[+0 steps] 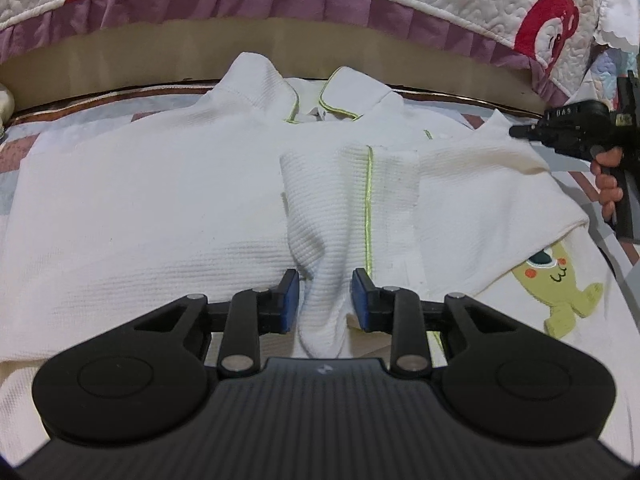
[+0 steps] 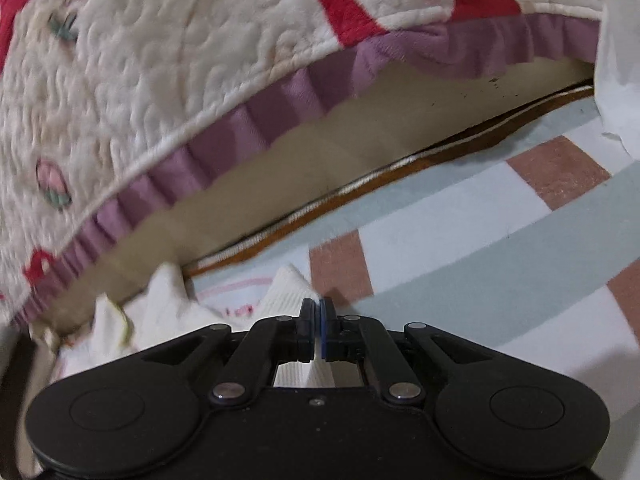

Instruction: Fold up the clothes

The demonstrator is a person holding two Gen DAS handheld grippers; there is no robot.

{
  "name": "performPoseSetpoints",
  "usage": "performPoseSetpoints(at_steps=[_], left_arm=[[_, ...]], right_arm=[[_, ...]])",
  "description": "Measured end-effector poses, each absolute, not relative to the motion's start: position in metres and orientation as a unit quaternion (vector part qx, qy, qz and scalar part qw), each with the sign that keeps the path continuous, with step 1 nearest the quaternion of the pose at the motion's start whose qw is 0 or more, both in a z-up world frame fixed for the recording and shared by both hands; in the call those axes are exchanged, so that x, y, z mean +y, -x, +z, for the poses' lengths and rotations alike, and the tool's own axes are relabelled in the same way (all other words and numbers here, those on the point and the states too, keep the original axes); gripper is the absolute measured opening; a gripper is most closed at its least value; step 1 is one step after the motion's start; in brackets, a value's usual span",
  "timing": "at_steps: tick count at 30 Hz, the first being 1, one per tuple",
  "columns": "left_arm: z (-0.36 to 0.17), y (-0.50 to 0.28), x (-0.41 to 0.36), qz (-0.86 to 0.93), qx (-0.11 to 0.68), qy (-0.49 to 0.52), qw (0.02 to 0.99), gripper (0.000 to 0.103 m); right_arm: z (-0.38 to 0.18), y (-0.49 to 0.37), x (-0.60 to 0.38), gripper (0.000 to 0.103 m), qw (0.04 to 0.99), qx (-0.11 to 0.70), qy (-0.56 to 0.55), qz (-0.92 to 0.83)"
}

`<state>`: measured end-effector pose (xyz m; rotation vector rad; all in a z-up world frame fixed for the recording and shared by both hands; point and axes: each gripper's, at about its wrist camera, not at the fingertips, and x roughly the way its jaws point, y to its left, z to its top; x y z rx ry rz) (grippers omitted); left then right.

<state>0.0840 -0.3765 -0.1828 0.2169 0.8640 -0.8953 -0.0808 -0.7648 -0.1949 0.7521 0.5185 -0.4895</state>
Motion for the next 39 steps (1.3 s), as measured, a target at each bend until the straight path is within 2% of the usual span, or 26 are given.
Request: performPoseSetpoints(at_steps=[8, 11, 12, 13, 15, 16, 17, 18, 21, 24, 27, 30, 34, 38, 39], left_arm=[[-0.179, -0.086, -0.371, -0.419, 0.401, -0.078, 0.811, 0.028], [-0.167, -0.079, -0.369, -0.44, 0.366, -0.072, 0.817, 0.029], [-0.164, -0.076, -0.373, -0.446, 0.359, -0.078, 0.816, 0.031], [-0.162, -0.074, -0.377, -0.451, 0.352, -0.085, 0.816, 0.036], [-0.158, -0.07, -0.385, -0.462, 0.339, -0.098, 0.814, 0.046], [-0.159, -0.069, -0.391, -0.462, 0.34, -0.106, 0.812, 0.047], [-0.162, -0.07, -0.398, -0.457, 0.347, -0.114, 0.811, 0.048], [-0.165, -0.071, -0.404, -0.451, 0.356, -0.12, 0.809, 0.051], [-0.178, -0.076, -0.415, -0.435, 0.374, -0.129, 0.808, 0.051], [-0.181, -0.079, -0.415, -0.442, 0.369, -0.138, 0.806, 0.034], [-0.183, -0.089, -0.408, -0.438, 0.387, -0.105, 0.805, 0.023], [-0.184, -0.097, -0.401, -0.44, 0.402, -0.075, 0.8, 0.021], [-0.179, -0.097, -0.399, -0.438, 0.405, -0.069, 0.8, 0.012], [-0.168, -0.098, -0.394, -0.441, 0.393, -0.055, 0.805, 0.007], [-0.165, -0.099, -0.392, -0.443, 0.387, -0.048, 0.808, 0.006]], right_arm=[[-0.181, 0.066, -0.772, 0.003, 0.877, 0.275, -0.322, -0.226], [-0.178, 0.062, -0.756, 0.023, 0.884, 0.31, -0.275, -0.215], [-0.177, 0.061, -0.751, 0.036, 0.886, 0.322, -0.258, -0.211], [-0.178, 0.06, -0.746, 0.038, 0.888, 0.327, -0.243, -0.213], [-0.184, 0.057, -0.738, 0.038, 0.887, 0.344, -0.215, -0.221], [-0.189, 0.055, -0.734, 0.036, 0.886, 0.351, -0.202, -0.228], [-0.193, 0.053, -0.731, 0.025, 0.887, 0.353, -0.194, -0.228], [-0.196, 0.051, -0.729, 0.007, 0.888, 0.354, -0.186, -0.228], [-0.198, 0.051, -0.724, 0.006, 0.892, 0.338, -0.173, -0.245], [-0.194, 0.056, -0.735, 0.005, 0.888, 0.303, -0.223, -0.264], [-0.192, 0.057, -0.749, 0.004, 0.88, 0.29, -0.264, -0.267], [-0.187, 0.054, -0.754, 0.004, 0.875, 0.286, -0.286, -0.264], [-0.176, 0.058, -0.756, 0.004, 0.885, 0.241, -0.323, -0.232], [-0.168, 0.053, -0.751, 0.004, 0.895, 0.223, -0.329, -0.202], [-0.166, 0.048, -0.749, 0.004, 0.897, 0.245, -0.293, -0.224]])
